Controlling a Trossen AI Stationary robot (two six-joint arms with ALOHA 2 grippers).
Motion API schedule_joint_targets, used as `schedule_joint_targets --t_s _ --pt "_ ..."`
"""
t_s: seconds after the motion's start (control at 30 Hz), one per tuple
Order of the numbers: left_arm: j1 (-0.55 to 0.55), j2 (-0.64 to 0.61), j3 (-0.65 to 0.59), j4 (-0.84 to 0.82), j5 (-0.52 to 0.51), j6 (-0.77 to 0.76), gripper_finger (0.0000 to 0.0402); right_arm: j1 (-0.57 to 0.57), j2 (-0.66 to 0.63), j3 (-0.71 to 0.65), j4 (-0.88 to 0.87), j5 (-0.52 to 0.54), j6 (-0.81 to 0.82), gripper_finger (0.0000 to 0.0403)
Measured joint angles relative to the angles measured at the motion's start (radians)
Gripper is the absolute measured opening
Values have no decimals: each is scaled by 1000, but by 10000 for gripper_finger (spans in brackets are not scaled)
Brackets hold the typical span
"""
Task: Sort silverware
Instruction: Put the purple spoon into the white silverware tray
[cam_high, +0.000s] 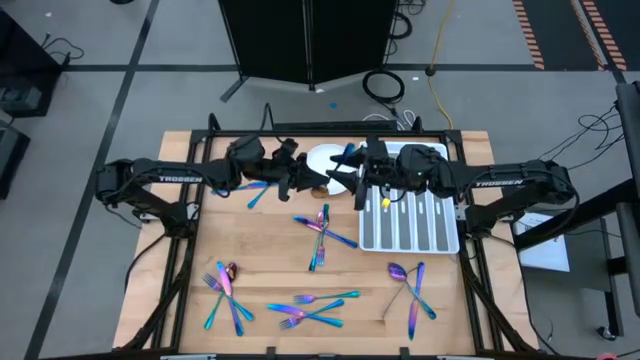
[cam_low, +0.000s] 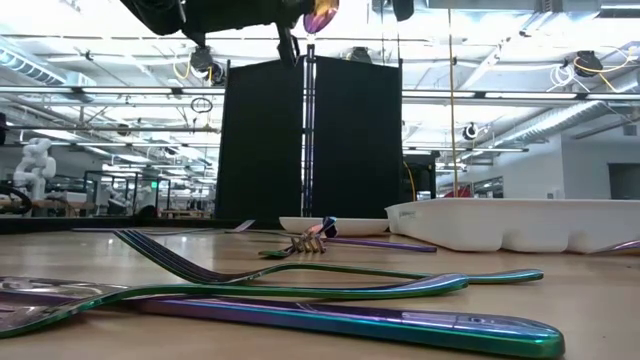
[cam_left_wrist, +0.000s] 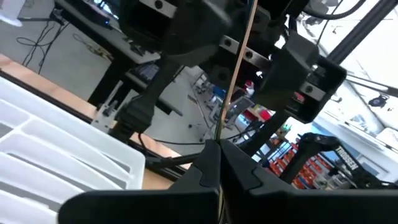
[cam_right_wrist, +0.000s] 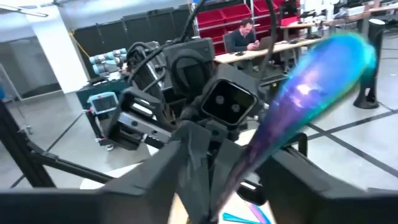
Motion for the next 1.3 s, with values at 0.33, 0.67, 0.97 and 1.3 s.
schedule_joint_targets --t_s 0.33,0.67,0.97,1.3 --pt "37 -1 0 -7 1 -182 37 5 -5 -1 8 -19 -98 3" --pt "236 -1 0 -36 89 -576 136 22 -45 -1 -35 -31 -509 1" --pt "182 22 0 -161 162 -860 142 108 -12 0 -215 84 -1187 0" --pt "106 63 -1 -26 -7 -1031 141 199 82 0 -138 344 -1611 0"
